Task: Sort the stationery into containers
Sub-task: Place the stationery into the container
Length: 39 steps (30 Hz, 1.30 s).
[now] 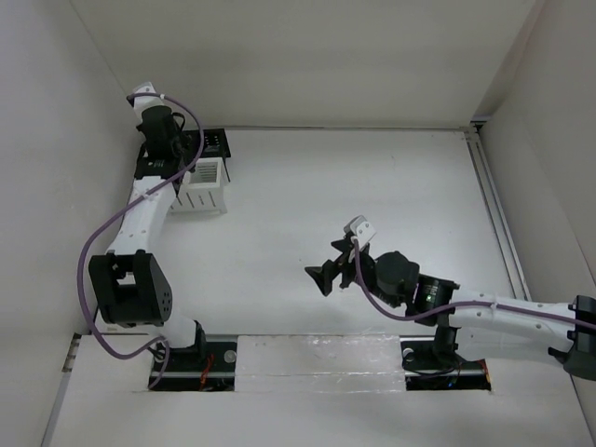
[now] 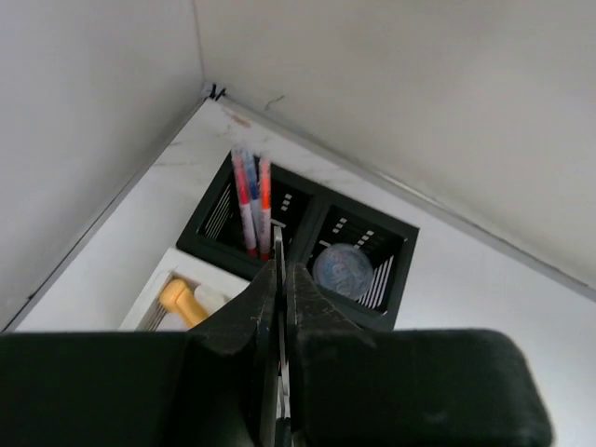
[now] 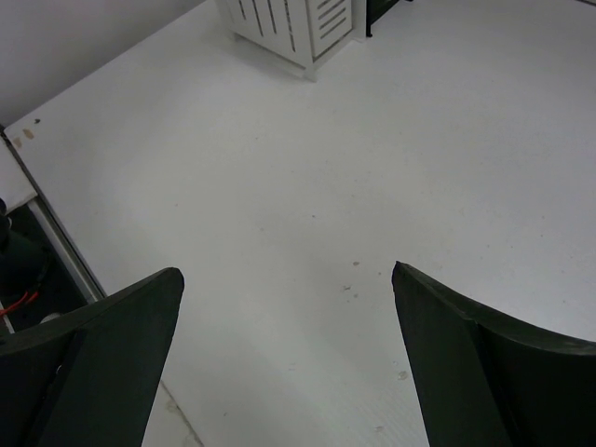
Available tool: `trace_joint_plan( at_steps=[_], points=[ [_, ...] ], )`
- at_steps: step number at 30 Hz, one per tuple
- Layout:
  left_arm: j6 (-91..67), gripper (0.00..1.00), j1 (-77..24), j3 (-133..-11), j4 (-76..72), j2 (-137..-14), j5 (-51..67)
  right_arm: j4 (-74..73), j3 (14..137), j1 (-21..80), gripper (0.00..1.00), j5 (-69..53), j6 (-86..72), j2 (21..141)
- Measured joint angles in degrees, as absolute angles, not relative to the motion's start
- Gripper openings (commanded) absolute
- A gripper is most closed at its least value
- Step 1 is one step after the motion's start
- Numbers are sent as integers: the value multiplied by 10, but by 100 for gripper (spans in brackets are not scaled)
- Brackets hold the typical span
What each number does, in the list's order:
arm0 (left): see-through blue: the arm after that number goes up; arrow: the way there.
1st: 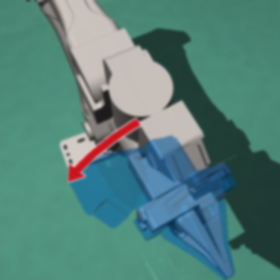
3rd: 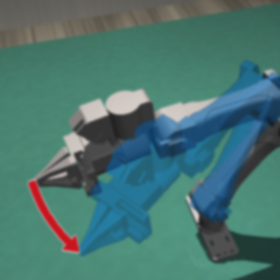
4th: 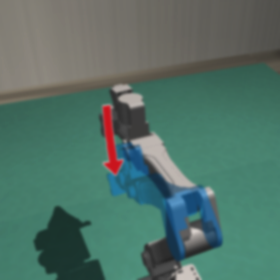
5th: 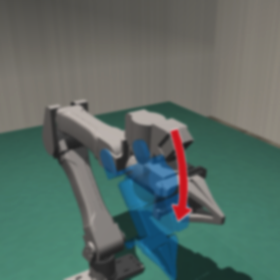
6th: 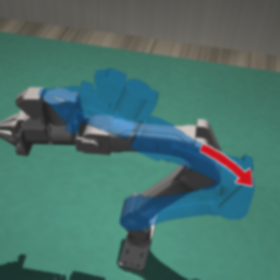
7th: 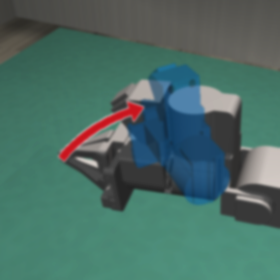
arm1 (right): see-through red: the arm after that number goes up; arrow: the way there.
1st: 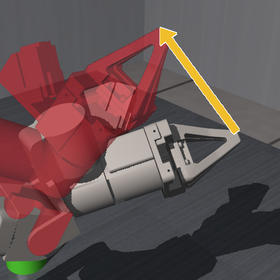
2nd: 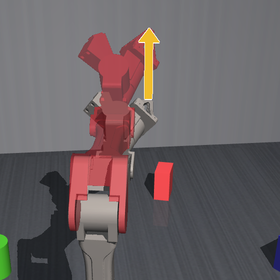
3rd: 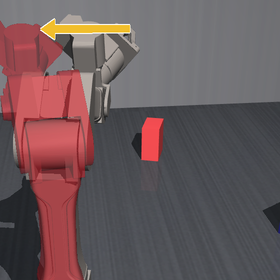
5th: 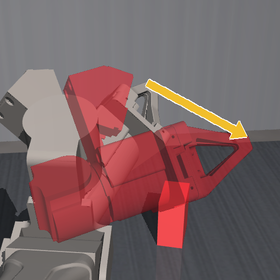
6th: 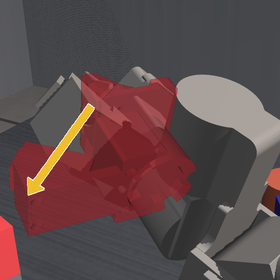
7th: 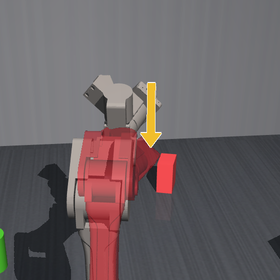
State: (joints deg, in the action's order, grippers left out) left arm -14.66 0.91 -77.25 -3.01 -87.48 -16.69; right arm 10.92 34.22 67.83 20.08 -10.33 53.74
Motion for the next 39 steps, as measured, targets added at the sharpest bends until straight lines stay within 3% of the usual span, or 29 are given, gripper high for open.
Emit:
trace_joint_plan(
  at_steps=[11,23,39],
  points=[
    [-180,0,-9,-772,-72,-915,-248,110,340,678,100,197,-103,571],
    [-311,0,-57,-814,33,-976,-405,112,341,678,100,196,-103,600],
    [-324,0,-66,-820,35,-998,-456,112,341,678,100,189,-103,602]
  ],
)
